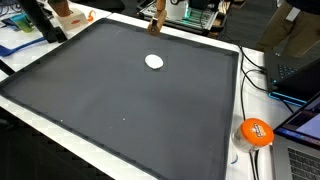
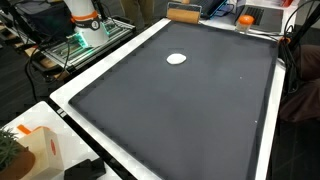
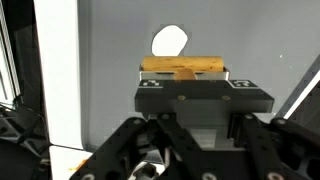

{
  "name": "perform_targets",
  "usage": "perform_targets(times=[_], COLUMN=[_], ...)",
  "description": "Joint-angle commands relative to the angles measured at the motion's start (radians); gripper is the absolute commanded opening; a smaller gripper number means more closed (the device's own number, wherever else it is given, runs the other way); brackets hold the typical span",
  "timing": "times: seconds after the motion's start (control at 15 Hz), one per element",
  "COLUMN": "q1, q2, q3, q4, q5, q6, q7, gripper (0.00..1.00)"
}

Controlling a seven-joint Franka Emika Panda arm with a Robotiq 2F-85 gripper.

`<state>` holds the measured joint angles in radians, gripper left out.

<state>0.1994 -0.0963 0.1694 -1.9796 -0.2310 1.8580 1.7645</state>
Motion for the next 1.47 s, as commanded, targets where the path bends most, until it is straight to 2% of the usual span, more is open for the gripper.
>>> perform_targets(times=[0.0,0.33,0.47,0.67,0.73,0.8,0.87,0.93,1.0,1.2,1.27,1.4], q1=[-0.006,-0.015,-0.023,-0.047,-0.054,-0.063,-0.078,-0.075,-0.084,-0.084,-0.086,-0.09], q2=[-0.036,-0.061,-0.076,-0.117,-0.112,-0.084,-0.057,-0.069,-0.065,-0.06,-0.057,-0.072], q3=[0.006,-0.002,-0.007,-0.022,-0.031,-0.047,-0.056,-0.023,-0.028,-0.021,-0.019,-0.027], q4=[-0.074,-0.164,-0.199,-0.249,-0.242,-0.208,-0.177,-0.201,-0.198,-0.198,-0.201,-0.211], q5=[0.103,0.19,0.185,0.148,0.173,0.236,0.268,0.208,0.214,0.212,0.185,0.167], q6=[0.078,0.067,0.069,0.141,0.143,0.093,0.036,0.096,0.089,0.091,0.125,0.177], q7=[-0.196,-0.522,-0.653,-0.844,-0.924,-0.979,-0.988,-0.917,-0.931,-0.928,-0.943,-0.994], gripper=[0.22,0.22,0.22,0.22,0.22,0.22,0.22,0.22,0.47,0.47,0.22,0.22])
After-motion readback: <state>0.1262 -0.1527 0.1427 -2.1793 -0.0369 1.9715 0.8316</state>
